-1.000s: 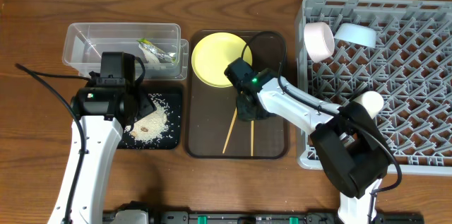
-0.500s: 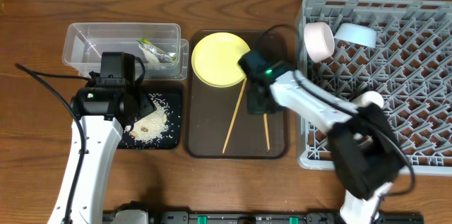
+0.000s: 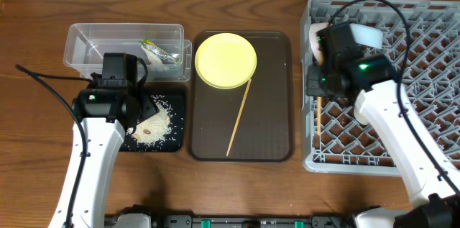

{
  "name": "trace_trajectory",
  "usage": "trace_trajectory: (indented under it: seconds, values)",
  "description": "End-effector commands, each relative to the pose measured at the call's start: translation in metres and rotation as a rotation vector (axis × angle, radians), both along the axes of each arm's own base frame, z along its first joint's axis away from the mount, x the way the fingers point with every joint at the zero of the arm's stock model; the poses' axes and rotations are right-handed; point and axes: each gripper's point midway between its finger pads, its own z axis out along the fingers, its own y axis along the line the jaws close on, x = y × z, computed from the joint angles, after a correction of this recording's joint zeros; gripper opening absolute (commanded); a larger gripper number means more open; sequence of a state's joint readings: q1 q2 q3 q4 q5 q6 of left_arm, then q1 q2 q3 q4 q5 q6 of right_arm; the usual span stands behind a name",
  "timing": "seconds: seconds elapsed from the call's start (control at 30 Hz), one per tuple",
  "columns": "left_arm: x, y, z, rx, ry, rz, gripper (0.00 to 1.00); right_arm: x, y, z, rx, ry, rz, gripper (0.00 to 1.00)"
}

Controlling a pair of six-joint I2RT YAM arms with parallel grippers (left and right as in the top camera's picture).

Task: Sort waste into correct bins and load items into the dishwasher rack
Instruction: 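Carry the chopsticks right and stand them upright in the rack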

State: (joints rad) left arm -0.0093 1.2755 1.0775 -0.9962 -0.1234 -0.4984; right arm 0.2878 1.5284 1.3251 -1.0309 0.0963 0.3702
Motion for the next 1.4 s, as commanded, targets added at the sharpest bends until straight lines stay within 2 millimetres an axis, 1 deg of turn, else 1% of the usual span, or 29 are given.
trace_trajectory:
  seconds: [0.0,0.13,0.23,0.33,0.37,0.4,0.43,0.5,0.63,0.73,0.77,0.83,0.87,0.93,1.03,1.1,1.17,1.23,1.37]
  values:
    - [0.0,0.004,0.001,0.014,0.003,0.013,0.7,-0.004,-0.017,-0.014,-0.05,0.047,0.027,0.02]
    - [0.0,0.004,0.001,0.014,0.003,0.013,0.7,-0.007,-0.019,-0.035,-0.053,0.077,0.025,0.01]
    - [0.0,0.004,0.001,0.014,0.003,0.013,0.7,-0.005,-0.018,-0.049,-0.048,0.07,0.032,0.01]
    - [0.0,0.004,0.001,0.014,0.003,0.013,0.7,-0.003,-0.017,-0.054,-0.045,0.06,0.031,0.03]
    - [0.0,0.004,0.001,0.013,0.003,0.013,0.7,-0.002,-0.017,-0.054,-0.044,0.054,0.031,0.09]
    - [0.0,0.004,0.001,0.014,0.004,0.013,0.7,0.0,-0.016,-0.053,-0.042,0.045,0.031,0.19]
    - [0.0,0.004,0.001,0.014,0.004,0.013,0.7,0.002,-0.016,-0.053,-0.041,0.038,0.031,0.27]
    - [0.0,0.004,0.001,0.014,0.003,0.013,0.7,0.004,-0.015,-0.052,-0.038,0.029,0.03,0.36]
    - [0.0,0.004,0.001,0.014,0.003,0.013,0.7,0.009,-0.014,-0.049,-0.034,0.01,0.031,0.39]
    - [0.0,0.004,0.001,0.014,0.003,0.013,0.7,0.017,-0.01,-0.039,-0.026,-0.029,0.055,0.41]
    - [0.0,0.004,0.001,0.014,0.003,0.013,0.7,0.02,-0.005,-0.034,-0.012,-0.05,0.079,0.42]
    - [0.0,0.004,0.001,0.014,0.003,0.013,0.7,0.027,0.013,-0.023,0.048,-0.094,0.122,0.44]
    - [0.0,0.004,0.001,0.014,0.003,0.013,0.7,0.03,0.025,-0.018,0.09,-0.117,0.15,0.45]
    - [0.0,0.004,0.001,0.014,0.003,0.013,0.7,0.035,0.057,-0.008,0.194,-0.164,0.225,0.46]
    - [0.0,0.004,0.001,0.014,0.003,0.013,0.7,0.034,0.096,0.001,0.266,-0.21,0.323,0.49]
    - [0.0,0.004,0.001,0.014,0.003,0.013,0.7,0.03,0.111,0.003,0.263,-0.222,0.362,0.5]
    - [0.0,0.004,0.001,0.014,0.003,0.013,0.7,0.023,0.128,0.0,0.249,-0.224,0.404,0.51]
    - [0.0,0.004,0.001,0.014,0.003,0.013,0.7,0.015,0.144,-0.008,0.233,-0.206,0.446,0.52]
    - [0.0,0.004,0.001,0.014,0.003,0.013,0.7,-0.003,0.172,-0.037,0.215,-0.127,0.495,0.53]
